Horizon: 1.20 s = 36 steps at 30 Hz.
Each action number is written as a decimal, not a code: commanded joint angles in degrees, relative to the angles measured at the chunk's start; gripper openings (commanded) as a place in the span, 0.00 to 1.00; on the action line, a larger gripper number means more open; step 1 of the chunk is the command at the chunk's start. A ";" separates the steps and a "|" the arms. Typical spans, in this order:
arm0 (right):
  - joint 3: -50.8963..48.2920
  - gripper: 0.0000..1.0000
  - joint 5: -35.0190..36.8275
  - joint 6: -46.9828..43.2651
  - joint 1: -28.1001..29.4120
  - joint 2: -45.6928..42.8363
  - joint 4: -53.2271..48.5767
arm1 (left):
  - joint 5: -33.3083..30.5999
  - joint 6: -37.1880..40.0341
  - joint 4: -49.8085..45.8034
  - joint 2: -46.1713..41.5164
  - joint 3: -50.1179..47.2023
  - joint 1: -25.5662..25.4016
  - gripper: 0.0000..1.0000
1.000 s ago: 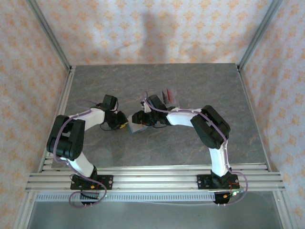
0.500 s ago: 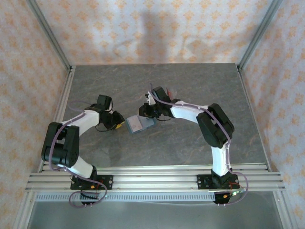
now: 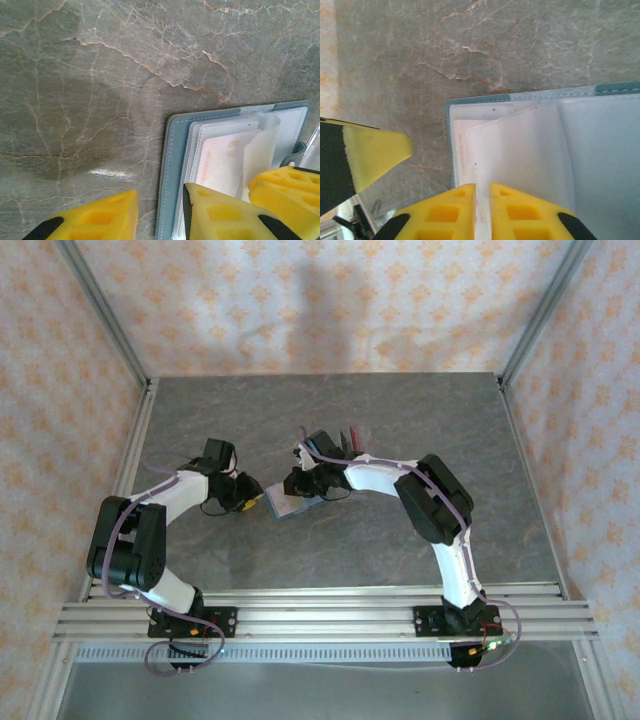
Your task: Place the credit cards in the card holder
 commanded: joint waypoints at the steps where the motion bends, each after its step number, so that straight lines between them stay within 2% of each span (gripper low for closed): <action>1: 0.10 0.18 -2.86 1.51 0.25 1.20 2.92 | 0.31 1.31 -1.07 0.40 -0.40 -0.14 0.31; 6: -1.10 0.27 -3.23 3.20 0.02 1.22 4.55 | 0.07 1.20 -1.00 0.77 -0.06 -0.67 0.31; 10: -3.10 0.31 -3.19 5.87 -1.21 0.96 7.11 | -0.12 1.28 -0.88 1.14 -0.06 -1.12 0.31; 23: -2.73 0.36 4.49 -0.27 -0.64 -2.67 -2.10 | -0.40 0.63 0.63 5.12 1.48 -3.64 0.31; 36: -1.42 0.37 3.98 -2.54 -0.71 -5.77 -5.23 | -1.18 0.23 2.05 10.58 4.17 -5.85 0.26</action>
